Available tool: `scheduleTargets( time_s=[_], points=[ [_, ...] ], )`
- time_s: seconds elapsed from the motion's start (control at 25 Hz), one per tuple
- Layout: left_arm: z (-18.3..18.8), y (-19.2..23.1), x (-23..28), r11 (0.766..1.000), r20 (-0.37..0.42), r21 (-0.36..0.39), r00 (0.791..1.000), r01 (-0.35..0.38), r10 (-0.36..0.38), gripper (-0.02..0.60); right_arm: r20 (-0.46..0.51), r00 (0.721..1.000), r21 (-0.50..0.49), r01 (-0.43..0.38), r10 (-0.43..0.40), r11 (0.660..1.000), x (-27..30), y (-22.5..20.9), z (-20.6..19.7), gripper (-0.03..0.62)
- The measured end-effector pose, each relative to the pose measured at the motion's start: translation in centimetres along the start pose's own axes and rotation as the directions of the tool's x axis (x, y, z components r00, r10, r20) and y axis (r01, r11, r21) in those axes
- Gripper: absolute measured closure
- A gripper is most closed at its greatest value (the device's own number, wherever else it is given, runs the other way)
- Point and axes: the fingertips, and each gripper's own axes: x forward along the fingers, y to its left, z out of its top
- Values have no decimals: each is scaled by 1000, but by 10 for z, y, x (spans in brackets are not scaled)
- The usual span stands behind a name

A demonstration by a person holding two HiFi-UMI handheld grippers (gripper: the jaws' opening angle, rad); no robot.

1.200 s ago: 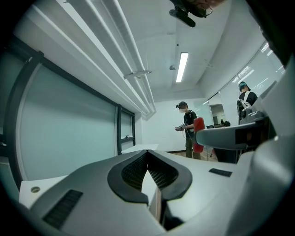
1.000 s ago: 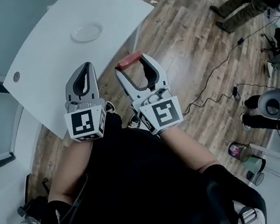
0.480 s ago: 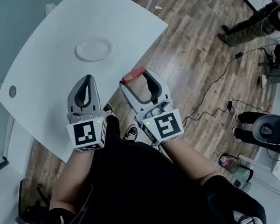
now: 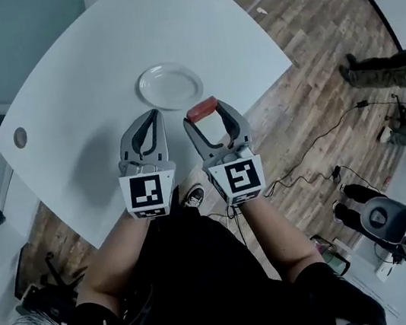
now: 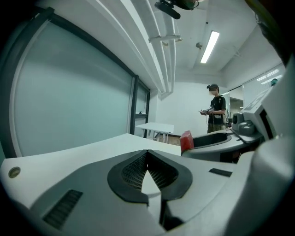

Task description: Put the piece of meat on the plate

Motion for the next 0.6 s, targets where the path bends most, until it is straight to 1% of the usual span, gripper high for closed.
scheduleTargets(
  time_s=[0.12, 0.24, 0.4, 0.6],
  points=[
    [-17, 15, 19, 1000, -43, -18, 999, -8, 7, 578, -71, 997, -18, -17, 15, 1000, 34, -2, -16, 307],
    [-30, 27, 35, 1000, -73, -11, 997, -11, 11, 578, -148, 988, -31, -42, 37, 999, 61, -3, -31, 307],
    [-40, 33, 53, 1000, -98, -11, 995, 2, -3, 578, -244, 968, -28, -67, 58, 997, 84, -4, -50, 307],
    [-51, 40, 62, 1000, -125, -27, 992, 5, -9, 578, -333, 939, 5, -86, 82, 996, 98, -2, -67, 307]
  ],
)
